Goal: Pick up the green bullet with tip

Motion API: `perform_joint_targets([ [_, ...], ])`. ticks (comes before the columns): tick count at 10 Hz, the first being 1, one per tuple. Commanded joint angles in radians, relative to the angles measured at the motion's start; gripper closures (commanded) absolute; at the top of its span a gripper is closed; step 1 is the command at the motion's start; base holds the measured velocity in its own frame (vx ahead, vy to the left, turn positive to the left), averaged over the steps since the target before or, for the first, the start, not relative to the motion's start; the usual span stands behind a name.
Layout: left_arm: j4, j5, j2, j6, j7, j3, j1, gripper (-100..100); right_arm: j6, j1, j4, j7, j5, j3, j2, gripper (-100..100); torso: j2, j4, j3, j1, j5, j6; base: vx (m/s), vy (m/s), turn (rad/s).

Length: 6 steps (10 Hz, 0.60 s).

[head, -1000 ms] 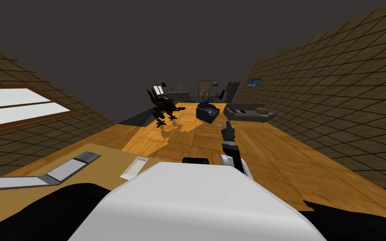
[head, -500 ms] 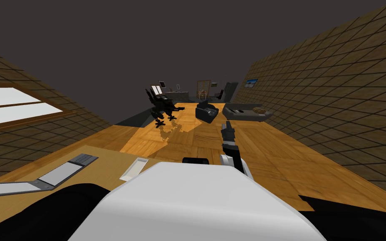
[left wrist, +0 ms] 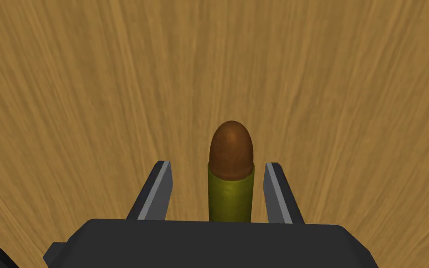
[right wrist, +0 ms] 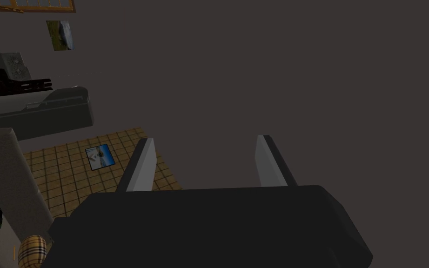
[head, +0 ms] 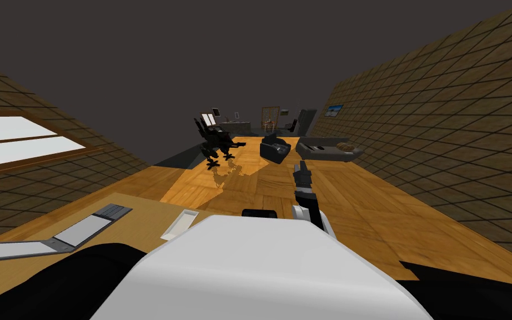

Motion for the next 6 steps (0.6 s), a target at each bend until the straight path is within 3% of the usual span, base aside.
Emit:
perform_joint_targets([
  [1,0.0,0.0,0.0,0.0,0.0,0.0,0.0,100,0.0,0.0,0.0,0.0,0.0,0.0,0.0,0,0.0,0.0,0.0,0.0,0.0,0.0,0.0,0.0,0.0],
  [4,-0.001,0.0,-0.001,0.002,0.0,-0.001,0.0,100,0.0,0.0,0.0,0.0,0.0,0.0,0.0,0,0.001,0.001,0.001,0.003,0.001,0.0,0.0,0.0,0.0],
  [5,-0.001,0.0,-0.001,0.002,0.0,-0.001,0.0,0,0.0,0.0,0.0,0.0,0.0,0.0,0.0,0,0.001,0.001,0.001,0.004,0.001,0.0,0.0,0.0,0.0],
  [6,-0.013,0.029,0.024,0.01,-0.005,0.006,0.017,100,0.0,0.0,0.0,0.0,0.0,0.0,0.0,0,0.001,0.001,0.001,0.004,0.001,0.0,-0.011,-0.033,-0.021],
])
